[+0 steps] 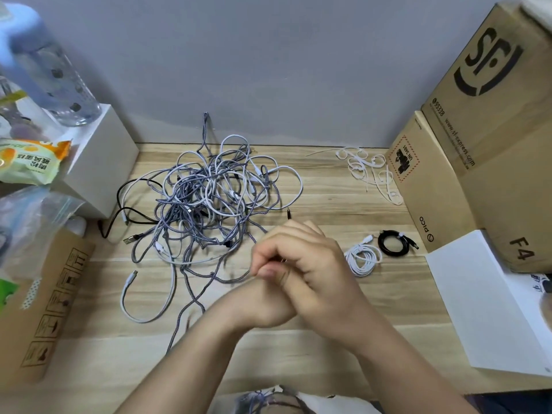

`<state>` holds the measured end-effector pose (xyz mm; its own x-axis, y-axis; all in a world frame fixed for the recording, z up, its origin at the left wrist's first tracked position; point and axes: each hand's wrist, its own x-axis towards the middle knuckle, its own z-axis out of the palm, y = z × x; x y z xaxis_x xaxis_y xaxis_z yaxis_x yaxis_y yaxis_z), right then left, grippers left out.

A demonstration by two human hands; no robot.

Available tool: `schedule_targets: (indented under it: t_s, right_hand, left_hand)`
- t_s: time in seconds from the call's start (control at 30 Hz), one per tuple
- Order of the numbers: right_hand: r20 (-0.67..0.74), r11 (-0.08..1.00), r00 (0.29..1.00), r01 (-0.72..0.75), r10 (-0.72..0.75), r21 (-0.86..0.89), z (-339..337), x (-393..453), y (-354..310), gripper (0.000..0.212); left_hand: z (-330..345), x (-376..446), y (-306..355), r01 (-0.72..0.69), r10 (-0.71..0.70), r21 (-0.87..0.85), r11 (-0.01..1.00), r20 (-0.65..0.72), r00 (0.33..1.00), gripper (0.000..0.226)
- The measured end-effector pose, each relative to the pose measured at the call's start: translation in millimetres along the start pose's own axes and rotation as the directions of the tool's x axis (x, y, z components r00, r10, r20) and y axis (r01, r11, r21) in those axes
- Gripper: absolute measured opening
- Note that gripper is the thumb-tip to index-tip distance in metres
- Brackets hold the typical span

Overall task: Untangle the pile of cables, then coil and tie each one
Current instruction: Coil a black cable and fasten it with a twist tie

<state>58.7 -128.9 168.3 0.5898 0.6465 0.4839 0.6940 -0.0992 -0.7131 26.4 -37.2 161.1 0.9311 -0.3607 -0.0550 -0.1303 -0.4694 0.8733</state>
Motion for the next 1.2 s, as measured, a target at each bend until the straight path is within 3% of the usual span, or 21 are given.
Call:
schedule_targets:
  t_s: [0.03,0.07,0.13,0.17,0.2,0.3,0.37,0.43,0.5,0.6,0.7,0.8,0.87,0.97,1.03,1.2]
  right_hand:
    - [-0.030,0.998,0.998,-0.049,0.050,0.032,1.6,-1.7,3.3,0.015]
    - [-0.049,0.996,0.995,-0.087,0.088,0.027,2.9,-3.0,7.2,0.014]
    - [-0.035,0.991,0.991,-0.133,0.132,-0.029,6.4,-5.0,14.6,0.014]
    - [-0.010,0.985,0.985,-0.172,0.172,-0.020,6.2,-5.6,17.5,0.015]
    - [0.019,0.975,0.974,-0.224,0.224,0.007,4.2,-7.4,22.1,0.017]
    - [0.132,0.897,0.895,-0.437,0.425,0.074,-10.5,-16.9,37.3,0.029]
    - [0.271,0.755,0.807,-0.588,0.525,0.289,-23.7,-31.4,48.1,0.039]
    - [0.350,0.619,0.776,-0.630,0.524,0.470,-31.3,-45.3,54.2,0.050]
    - [0.355,0.615,0.784,-0.620,0.510,0.487,-36.7,-55.4,57.3,0.045]
    - [0.319,0.677,0.786,-0.618,0.529,0.399,-38.7,-63.5,59.1,0.034]
    - [0.234,0.639,0.758,-0.643,0.609,0.421,-37.2,-67.6,64.7,0.028]
    - [0.180,0.581,0.704,-0.681,0.687,0.445,-32.6,-69.0,76.1,0.025]
    - [0.149,0.580,0.685,-0.695,0.713,0.425,-32.8,-68.3,86.3,0.026]
    - [0.121,0.578,0.670,-0.707,0.733,0.408,-30.0,-64.6,103.3,0.024]
    - [0.103,0.585,0.668,-0.707,0.737,0.398,-25.7,-57.8,117.1,0.024]
    - [0.007,0.592,0.644,-0.708,0.765,0.385,-11.0,-37.6,159.6,0.026]
  left_hand:
    - [3.0,2.1,-2.2,-0.012,0.006,0.049,0.999,0.108,0.994,0.054]
    - [6.5,3.8,-11.2,-0.002,0.002,0.001,1.000,0.108,0.994,0.045]
    - [12.9,2.2,-25.3,0.187,-0.174,-0.149,0.971,0.097,0.980,0.033]
    - [14.9,6.3,-26.2,0.308,-0.284,-0.202,0.930,0.136,0.949,0.029]
    - [17.8,10.2,-26.8,0.351,-0.300,-0.281,0.893,0.210,0.931,0.025]
    - [16.4,7.9,-28.0,0.428,-0.212,-0.566,0.705,0.408,0.888,0.020]
    - [11.5,4.0,-40.4,0.454,-0.157,-0.723,0.521,0.442,0.883,0.015]
    - [6.0,4.8,-47.7,0.455,-0.078,-0.799,0.393,0.464,0.882,0.030]
    - [5.6,7.3,-54.6,0.462,-0.062,-0.831,0.310,0.468,0.882,0.044]
    - [9.9,12.0,-54.3,0.444,-0.210,-0.818,0.365,0.392,0.896,0.026]
    - [16.7,19.6,-56.2,0.370,-0.374,-0.798,0.475,0.197,0.906,0.021]
    - [18.5,25.4,-61.6,0.286,-0.504,-0.868,0.405,0.049,0.862,0.042]
    - [21.8,30.0,-65.6,0.338,-0.525,-0.791,0.510,0.025,0.851,0.058]
    - [27.4,41.2,-73.2,0.365,-0.484,-0.596,0.715,-0.047,0.874,0.029]
    - [28.0,51.0,-83.5,0.330,-0.480,-0.566,0.755,-0.134,0.867,0.015]
    - [25.9,79.3,-107.4,0.383,-0.584,-0.548,0.744,-0.254,0.771,0.016]
